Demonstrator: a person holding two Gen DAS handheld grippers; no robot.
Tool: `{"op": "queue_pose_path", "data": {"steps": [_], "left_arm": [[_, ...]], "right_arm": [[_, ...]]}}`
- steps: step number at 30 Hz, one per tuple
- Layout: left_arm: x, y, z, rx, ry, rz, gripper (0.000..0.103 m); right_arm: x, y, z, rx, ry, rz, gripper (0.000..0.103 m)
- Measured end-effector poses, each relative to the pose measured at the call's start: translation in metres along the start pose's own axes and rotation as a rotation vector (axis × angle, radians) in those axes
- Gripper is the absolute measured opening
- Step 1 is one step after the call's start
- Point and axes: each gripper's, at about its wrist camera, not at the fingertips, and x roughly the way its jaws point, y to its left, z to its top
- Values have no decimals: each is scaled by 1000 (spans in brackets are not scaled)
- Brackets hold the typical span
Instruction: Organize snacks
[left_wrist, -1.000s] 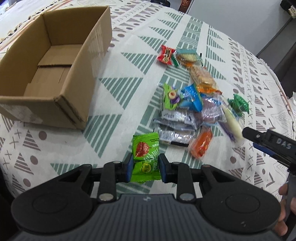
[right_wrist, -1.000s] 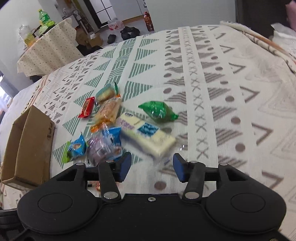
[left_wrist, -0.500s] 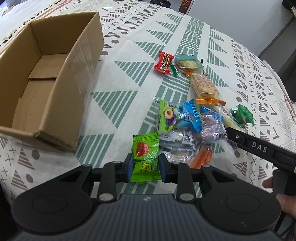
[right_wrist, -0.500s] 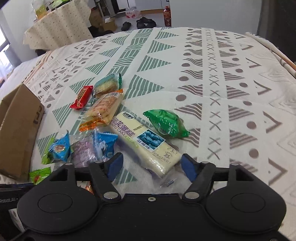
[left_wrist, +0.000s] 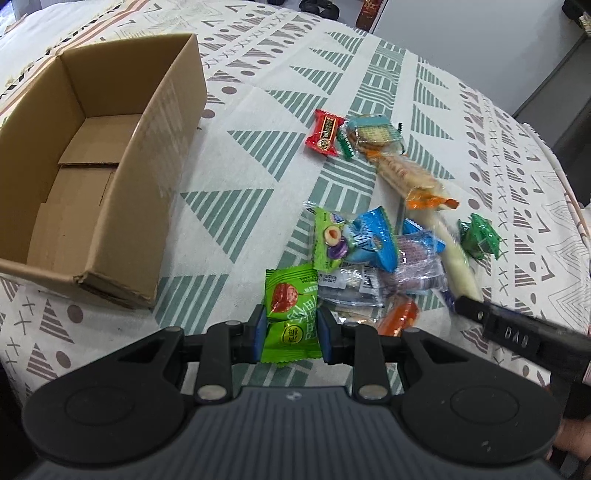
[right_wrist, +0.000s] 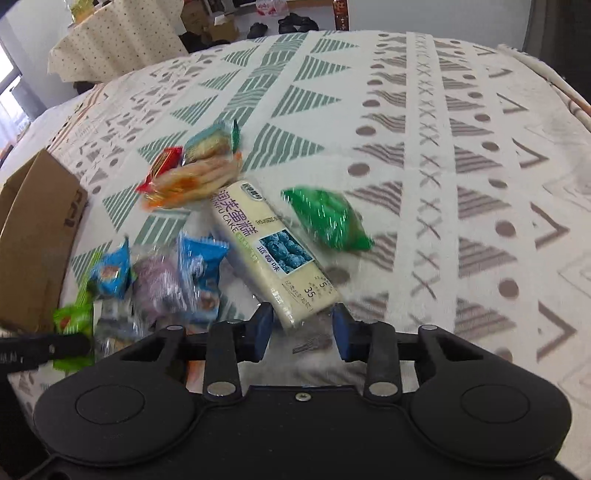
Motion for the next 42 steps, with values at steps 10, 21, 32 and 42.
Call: {"op": "queue_pose_path", "data": {"steps": [10, 21, 32, 42], "left_arm": [[-32, 5, -9, 11, -46, -40, 28], [-69, 17, -14, 18, -105, -83, 28], [-95, 30, -11, 24, -146, -133, 28], [-117, 53, 10, -7, -196, -168, 28]], "right_arm": [[-37, 0, -30, 157, -29, 40, 22], [-75, 13, -48, 260, -92, 90, 17], [-96, 37, -49, 280, -148, 106, 9], [-111, 60, -31, 290, -200, 113, 6]]}}
